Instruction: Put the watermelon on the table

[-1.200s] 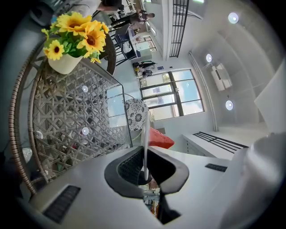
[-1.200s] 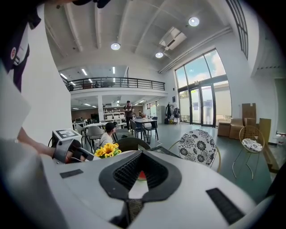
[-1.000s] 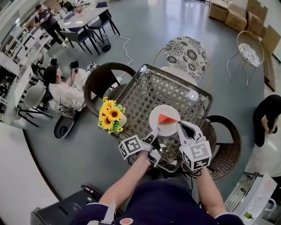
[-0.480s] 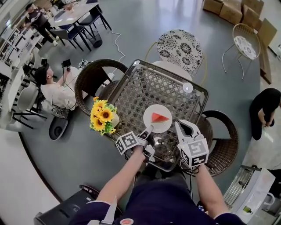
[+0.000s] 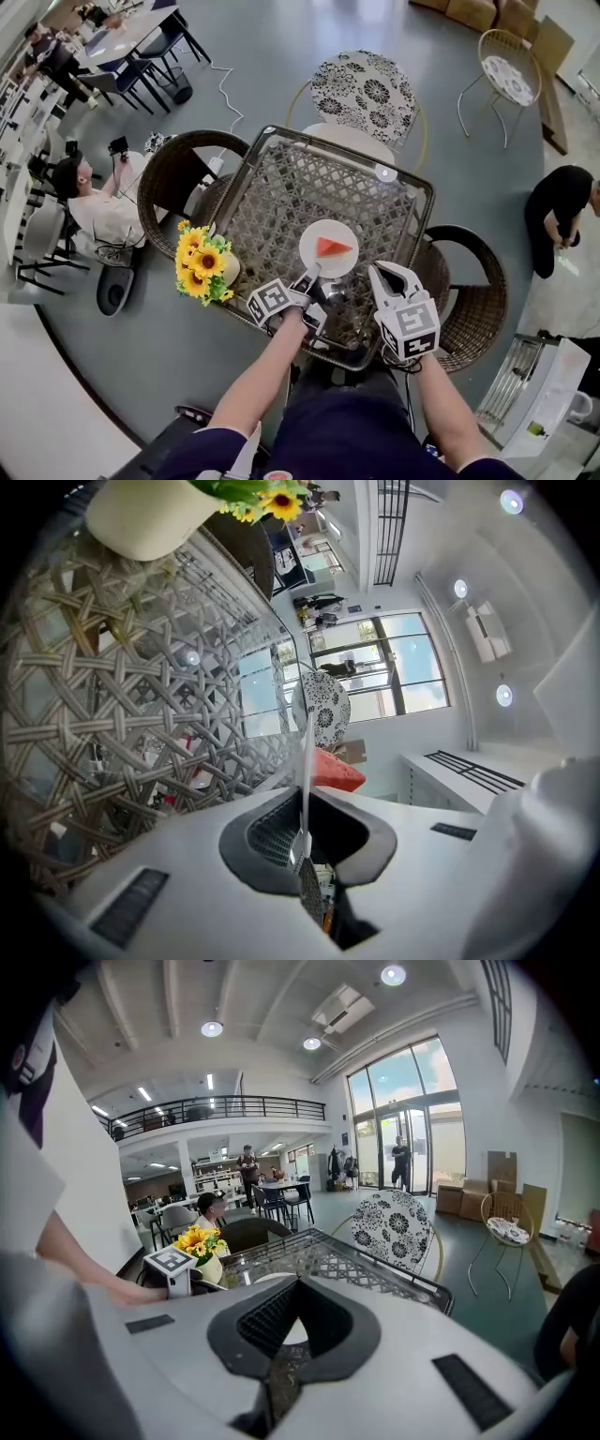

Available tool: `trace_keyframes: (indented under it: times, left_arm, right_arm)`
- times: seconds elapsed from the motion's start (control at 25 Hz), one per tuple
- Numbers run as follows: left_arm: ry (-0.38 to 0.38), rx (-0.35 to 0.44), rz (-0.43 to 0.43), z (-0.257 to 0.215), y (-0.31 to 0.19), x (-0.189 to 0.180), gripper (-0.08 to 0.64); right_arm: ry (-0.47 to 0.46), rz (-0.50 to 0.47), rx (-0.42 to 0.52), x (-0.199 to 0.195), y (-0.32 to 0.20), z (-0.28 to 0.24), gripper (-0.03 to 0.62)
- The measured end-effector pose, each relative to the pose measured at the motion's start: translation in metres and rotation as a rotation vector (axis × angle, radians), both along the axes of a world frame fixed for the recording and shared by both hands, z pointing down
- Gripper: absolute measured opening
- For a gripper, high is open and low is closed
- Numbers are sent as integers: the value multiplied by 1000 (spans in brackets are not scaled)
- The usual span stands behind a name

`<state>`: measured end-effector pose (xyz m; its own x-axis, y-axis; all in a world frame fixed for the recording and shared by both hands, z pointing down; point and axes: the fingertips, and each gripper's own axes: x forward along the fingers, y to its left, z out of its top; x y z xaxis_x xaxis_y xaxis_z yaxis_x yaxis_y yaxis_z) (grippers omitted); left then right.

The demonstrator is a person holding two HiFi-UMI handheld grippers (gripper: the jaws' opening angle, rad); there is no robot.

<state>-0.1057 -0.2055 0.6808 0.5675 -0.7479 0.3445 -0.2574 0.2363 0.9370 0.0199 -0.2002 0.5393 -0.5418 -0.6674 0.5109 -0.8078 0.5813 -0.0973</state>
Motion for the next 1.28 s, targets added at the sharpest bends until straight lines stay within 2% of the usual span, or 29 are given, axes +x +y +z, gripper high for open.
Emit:
trace_keyframes:
  times: [0.52,1.08,1.28]
  left_arm:
    - [-20,-55,24,39,-29,11,18]
    - [-22,-83,25,51,-32,17,18]
    - [-72,-108,50,53,-29,19,18]
  right_arm:
    - [16,23,-37,7,-11,16,3]
    - [13,30,-46,16,-11,21,3]
    - [7,24,-48,15,-10,20,3]
